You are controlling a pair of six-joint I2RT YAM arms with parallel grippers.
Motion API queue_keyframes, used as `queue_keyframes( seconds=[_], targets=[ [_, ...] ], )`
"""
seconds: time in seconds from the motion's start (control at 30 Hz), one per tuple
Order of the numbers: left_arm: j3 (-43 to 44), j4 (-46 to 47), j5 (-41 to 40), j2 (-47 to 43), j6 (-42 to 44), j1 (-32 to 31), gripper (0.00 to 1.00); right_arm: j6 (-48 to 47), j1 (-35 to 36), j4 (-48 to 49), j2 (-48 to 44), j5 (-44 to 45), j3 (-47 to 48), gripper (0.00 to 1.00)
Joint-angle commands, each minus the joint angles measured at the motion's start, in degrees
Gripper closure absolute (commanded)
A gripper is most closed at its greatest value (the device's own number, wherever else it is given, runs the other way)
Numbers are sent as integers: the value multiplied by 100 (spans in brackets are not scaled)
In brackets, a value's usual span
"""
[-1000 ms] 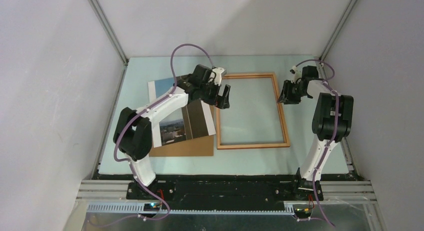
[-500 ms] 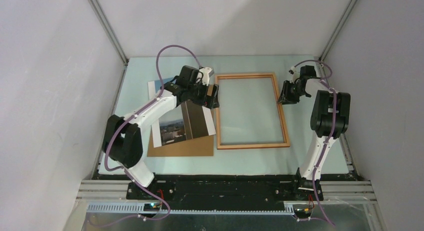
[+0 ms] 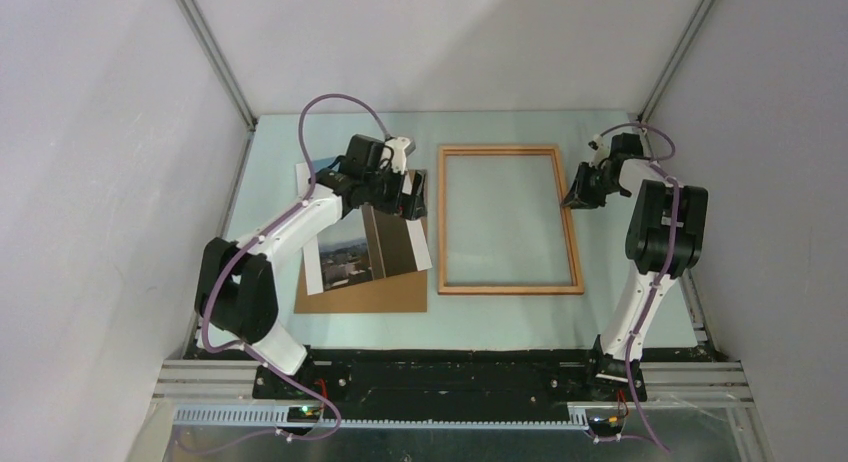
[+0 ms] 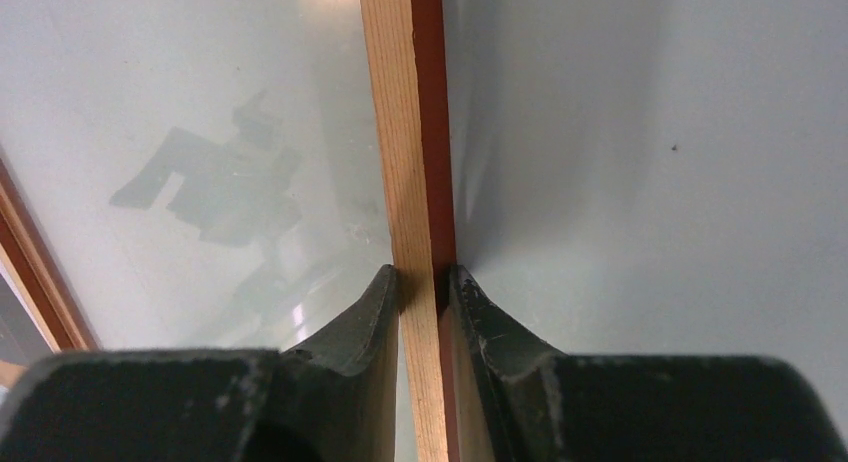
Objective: Put the photo into the frame
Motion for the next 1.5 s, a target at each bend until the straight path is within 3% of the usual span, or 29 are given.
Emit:
queue_keyframes(
  seconds=[0.0, 0.47, 0.6, 0.97, 1.2, 1.47],
  targets=[
    [-58, 81, -48, -295, 186, 126, 0, 15, -147, -14, -180, 127, -146, 86],
    [-425, 80, -97, -620, 252, 682, 0, -632, -224, -115, -448, 402, -221, 84],
    [-530, 85, -149, -632, 265, 863, 0, -739, -234, -117, -495, 503, -221, 80],
    [-769, -290, -431, -896, 278, 1874, 0, -749, -84, -193, -1173, 244, -233, 32],
    [-888, -753, -464, -1045, 655, 2739, 0, -585, 659, -261, -1913, 32, -308, 8],
    [-1129, -839, -155, -1063, 783, 3468, 0, -587, 2501, -207, -2130, 334, 56, 3]
  ],
)
